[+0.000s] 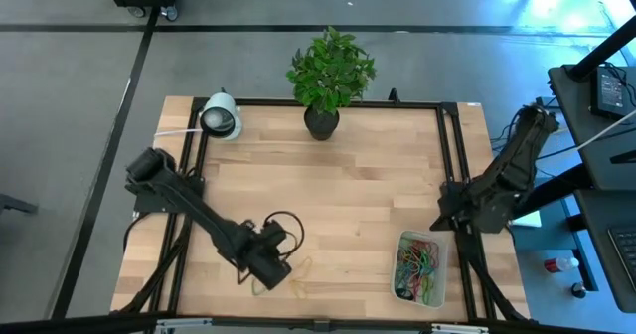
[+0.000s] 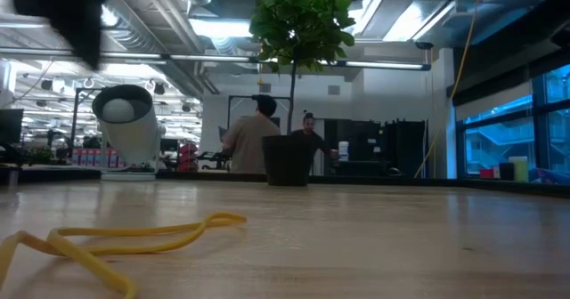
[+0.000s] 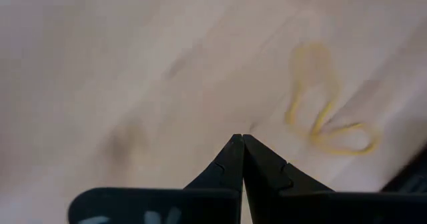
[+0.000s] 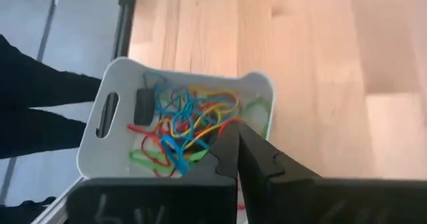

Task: Pick and place rubber bands into bin
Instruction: Put the green rubber band into the gray bin

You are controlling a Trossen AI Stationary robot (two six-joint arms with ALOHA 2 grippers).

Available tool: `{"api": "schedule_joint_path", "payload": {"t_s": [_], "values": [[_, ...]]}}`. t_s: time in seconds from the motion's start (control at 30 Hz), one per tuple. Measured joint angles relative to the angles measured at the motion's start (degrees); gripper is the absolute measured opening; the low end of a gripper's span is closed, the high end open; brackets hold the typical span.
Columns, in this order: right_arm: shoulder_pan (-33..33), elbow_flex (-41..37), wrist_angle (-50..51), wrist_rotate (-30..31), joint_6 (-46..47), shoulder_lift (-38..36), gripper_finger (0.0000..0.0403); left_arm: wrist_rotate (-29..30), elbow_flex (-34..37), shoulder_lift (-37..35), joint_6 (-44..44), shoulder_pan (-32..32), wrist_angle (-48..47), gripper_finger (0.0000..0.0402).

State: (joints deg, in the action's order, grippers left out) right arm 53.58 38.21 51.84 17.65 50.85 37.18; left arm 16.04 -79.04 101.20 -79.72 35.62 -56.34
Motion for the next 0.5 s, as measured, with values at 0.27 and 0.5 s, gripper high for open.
{"api": "schedule_joint_path", "payload": {"t_s": [0.27, 0.5], "values": [[0.0, -0.2, 0.3, 1.5, -4.7, -5.3, 0.0005, -16.5, -0.6, 6.7, -23.0, 2.5, -0.1, 0.0002], [0.0, -0.2, 0.3, 1.5, -5.2, -5.9, 0.0005, -18.4, -0.6, 9.5, -29.3, 4.1, 0.8, 0.0041]]}}
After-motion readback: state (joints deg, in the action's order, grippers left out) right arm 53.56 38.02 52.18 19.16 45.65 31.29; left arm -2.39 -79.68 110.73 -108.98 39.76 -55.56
